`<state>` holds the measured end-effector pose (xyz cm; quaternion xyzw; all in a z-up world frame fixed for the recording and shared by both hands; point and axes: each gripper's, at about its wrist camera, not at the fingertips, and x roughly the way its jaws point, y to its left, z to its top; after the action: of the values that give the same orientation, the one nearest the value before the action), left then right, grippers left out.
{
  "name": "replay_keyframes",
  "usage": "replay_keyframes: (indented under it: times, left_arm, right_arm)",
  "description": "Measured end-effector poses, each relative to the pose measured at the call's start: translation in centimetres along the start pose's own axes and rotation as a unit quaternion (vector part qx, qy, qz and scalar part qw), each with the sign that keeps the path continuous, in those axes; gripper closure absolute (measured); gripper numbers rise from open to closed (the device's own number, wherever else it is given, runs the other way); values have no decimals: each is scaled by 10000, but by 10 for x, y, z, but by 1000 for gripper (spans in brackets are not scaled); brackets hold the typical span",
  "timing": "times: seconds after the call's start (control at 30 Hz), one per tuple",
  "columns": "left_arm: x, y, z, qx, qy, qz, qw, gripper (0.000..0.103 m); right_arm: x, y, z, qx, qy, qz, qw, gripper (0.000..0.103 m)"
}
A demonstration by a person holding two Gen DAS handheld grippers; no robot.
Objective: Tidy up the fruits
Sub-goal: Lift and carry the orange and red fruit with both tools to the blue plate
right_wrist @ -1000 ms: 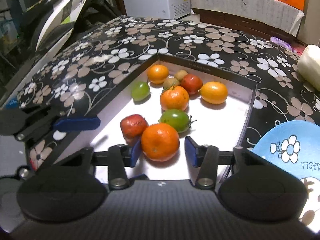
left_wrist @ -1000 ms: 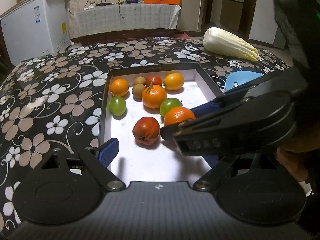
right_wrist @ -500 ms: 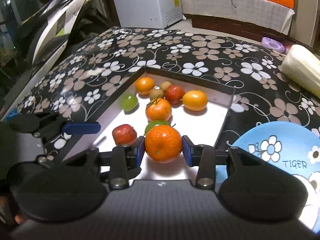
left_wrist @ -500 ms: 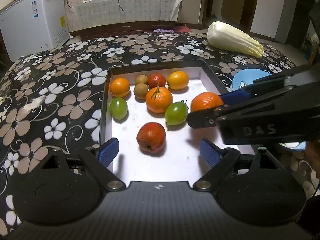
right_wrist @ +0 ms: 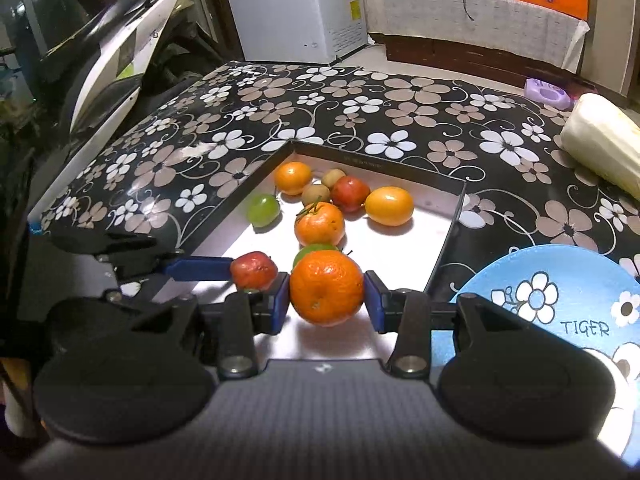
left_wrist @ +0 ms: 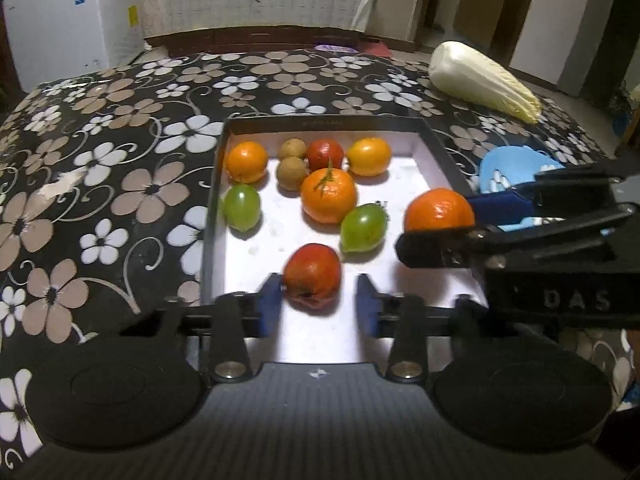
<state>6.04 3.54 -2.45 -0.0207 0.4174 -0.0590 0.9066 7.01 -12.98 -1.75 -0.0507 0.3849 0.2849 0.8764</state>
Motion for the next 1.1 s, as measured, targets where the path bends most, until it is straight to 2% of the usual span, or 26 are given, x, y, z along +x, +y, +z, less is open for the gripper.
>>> replay_keyframes:
  times: [0.37,0.67,1.1]
  left_arm:
    - [-13,-3,-1,39,-122,110,9999,66]
    - [-19,-6,-2,62,-110,228,9997,66]
    - [-22,-8,1,-2,-168,255,9995,66]
  right_arm:
    - [-4,3,0,-49,-54,2,10000,60]
    - [-19,1,0,69,-362,108,9993,60]
    - [-20,1,0,93,-387,148,9991,60]
